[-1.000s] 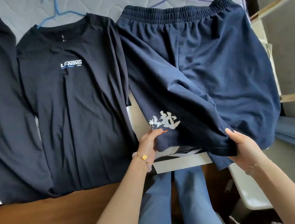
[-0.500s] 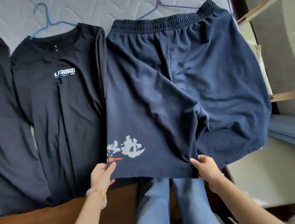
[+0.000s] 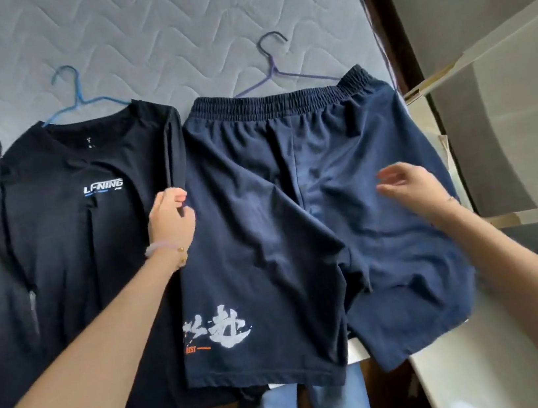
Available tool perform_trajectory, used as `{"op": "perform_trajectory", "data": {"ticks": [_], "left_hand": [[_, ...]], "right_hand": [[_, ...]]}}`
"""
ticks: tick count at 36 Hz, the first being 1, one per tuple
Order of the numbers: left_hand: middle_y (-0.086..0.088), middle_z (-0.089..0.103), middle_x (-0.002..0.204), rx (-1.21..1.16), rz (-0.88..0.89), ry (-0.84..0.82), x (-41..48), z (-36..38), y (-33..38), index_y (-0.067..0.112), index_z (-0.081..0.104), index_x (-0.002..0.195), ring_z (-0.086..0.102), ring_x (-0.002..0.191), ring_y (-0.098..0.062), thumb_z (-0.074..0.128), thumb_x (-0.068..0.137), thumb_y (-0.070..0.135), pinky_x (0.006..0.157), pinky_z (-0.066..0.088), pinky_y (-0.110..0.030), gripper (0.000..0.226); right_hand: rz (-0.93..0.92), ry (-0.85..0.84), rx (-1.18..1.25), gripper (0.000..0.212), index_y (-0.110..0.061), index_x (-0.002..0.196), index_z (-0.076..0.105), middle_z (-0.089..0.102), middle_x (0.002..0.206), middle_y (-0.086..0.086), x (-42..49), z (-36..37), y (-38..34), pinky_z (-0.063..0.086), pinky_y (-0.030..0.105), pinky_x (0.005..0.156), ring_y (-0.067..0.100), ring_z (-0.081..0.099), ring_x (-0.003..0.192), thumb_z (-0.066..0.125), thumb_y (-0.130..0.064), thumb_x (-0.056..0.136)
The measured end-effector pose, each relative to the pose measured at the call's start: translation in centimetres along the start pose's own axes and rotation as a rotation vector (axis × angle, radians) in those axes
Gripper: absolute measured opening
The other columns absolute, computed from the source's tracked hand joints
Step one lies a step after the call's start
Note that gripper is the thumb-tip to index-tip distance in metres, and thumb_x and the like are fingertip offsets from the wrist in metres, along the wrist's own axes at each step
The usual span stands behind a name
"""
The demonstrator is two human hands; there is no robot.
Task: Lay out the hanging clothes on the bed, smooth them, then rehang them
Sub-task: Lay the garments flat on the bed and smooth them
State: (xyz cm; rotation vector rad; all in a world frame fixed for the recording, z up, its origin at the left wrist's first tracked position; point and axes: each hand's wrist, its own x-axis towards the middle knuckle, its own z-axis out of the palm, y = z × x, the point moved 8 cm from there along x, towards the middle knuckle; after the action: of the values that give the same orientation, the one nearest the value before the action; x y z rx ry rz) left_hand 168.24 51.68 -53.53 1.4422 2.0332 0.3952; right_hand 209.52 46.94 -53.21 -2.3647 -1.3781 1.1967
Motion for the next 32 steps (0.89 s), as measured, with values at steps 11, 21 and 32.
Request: {"op": "perform_trajectory", "data": {"ticks": [11,21,32], "left_hand": [[-0.022,0.042,0.137,0.268,0.072,-0.215,15.7,4.2,8.5,0.001,0.041,0.133,0.042,0.127,-0.035,0.054,0.093,0.025,0.107,0.033,-0.037,0.048],[-0.013,0.064,0.121,0.269,0.036,-0.299,18.9,4.5,7.1,0.008,0.058,0.123,0.058,0.111,-0.03,0.062,0.089,0.027,0.092,0.043,-0.033,0.04],[-0.01,0.064,0.121,0.038,0.144,-0.012,22.2,5.0,14.6,0.009,0.059,0.122,0.058,0.113,-0.025,0.06,0.09,0.019,0.089,0.043,-0.025,0.034]], "right_hand": [[-0.115,0.244,-0.177,0.057,0.003,0.134,0.042,0.047,0.137,0.023,15.2,-5.2,-6.4,0.03,0.036,0.107,0.035,0.041,0.129,0.063,-0.02,0.087],[0.031,0.331,-0.534,0.023,-0.016,0.104,0.069,0.065,0.104,0.019,20.1,-6.4,-5.4,0.03,0.044,0.097,0.033,0.039,0.116,0.06,-0.03,0.088],[0.035,0.516,-0.242,0.035,-0.01,0.119,0.063,0.06,0.124,0.022,24.3,-12.8,-7.8,0.04,0.039,0.1,0.04,0.053,0.116,0.05,-0.008,0.086]]}}
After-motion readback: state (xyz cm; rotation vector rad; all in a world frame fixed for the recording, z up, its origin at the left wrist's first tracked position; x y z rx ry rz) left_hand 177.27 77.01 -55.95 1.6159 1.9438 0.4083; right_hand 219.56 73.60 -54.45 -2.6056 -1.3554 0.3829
